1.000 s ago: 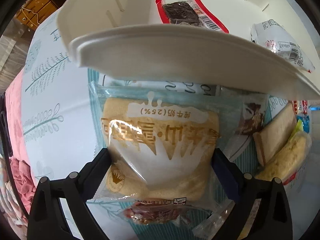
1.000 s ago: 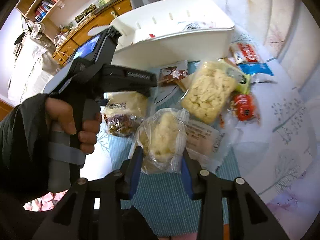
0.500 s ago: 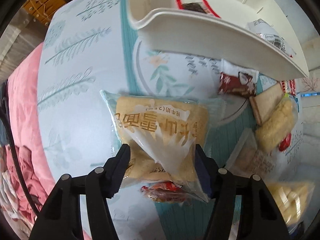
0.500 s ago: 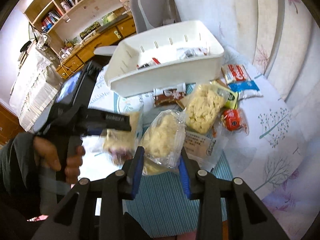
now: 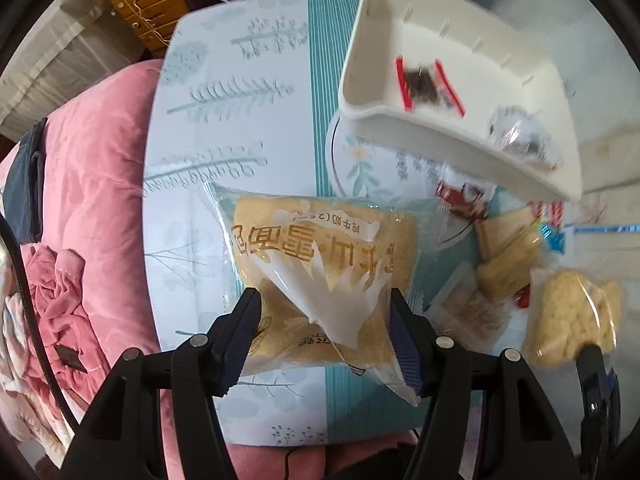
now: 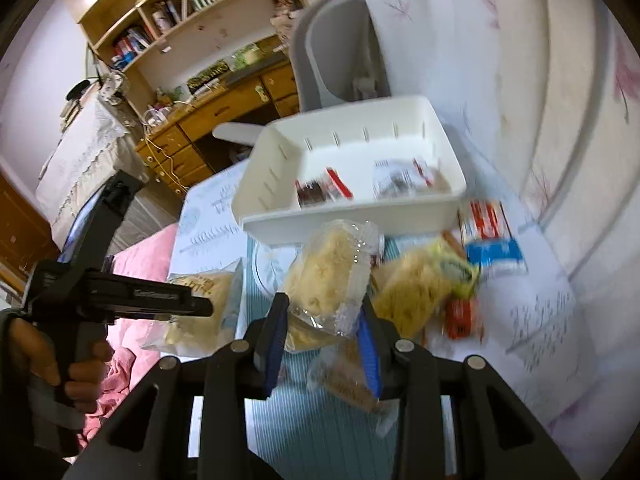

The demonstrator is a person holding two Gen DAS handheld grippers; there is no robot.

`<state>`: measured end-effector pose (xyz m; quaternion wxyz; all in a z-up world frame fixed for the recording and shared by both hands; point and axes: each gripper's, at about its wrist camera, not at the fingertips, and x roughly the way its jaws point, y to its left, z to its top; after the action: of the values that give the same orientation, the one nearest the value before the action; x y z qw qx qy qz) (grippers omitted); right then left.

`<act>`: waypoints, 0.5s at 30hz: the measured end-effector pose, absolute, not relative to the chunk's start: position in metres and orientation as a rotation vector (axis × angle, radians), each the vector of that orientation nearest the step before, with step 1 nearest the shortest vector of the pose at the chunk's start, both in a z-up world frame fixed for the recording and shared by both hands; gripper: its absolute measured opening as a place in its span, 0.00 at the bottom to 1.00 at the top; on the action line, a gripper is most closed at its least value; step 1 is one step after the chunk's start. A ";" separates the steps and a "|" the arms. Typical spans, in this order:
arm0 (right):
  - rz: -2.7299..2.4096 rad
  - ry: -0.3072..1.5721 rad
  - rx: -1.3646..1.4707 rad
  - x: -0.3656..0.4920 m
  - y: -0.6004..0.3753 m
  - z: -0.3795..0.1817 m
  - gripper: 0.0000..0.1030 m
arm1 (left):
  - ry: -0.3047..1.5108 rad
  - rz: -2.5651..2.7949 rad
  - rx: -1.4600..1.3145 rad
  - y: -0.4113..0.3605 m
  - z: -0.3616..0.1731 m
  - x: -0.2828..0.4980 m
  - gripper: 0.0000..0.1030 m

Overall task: Organize snacks
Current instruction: 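Lift the cracker pack and rice-crisp bag into the white tray and release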

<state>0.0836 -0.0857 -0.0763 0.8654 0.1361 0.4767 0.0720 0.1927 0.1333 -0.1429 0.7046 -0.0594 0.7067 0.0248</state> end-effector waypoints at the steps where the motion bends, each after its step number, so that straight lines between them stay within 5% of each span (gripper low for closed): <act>1: 0.160 0.990 0.281 0.088 -0.087 -0.073 0.32 | 1.564 0.057 -0.142 0.133 -0.137 0.196 0.60; 15: 0.265 0.850 0.227 0.168 -0.123 -0.044 0.32 | 1.461 0.090 -0.196 0.108 -0.068 0.248 0.61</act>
<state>0.1684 -0.1233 -0.0440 0.8964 0.1093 0.4101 0.1280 0.2478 0.1080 -0.0675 0.7394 -0.0895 0.6660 0.0412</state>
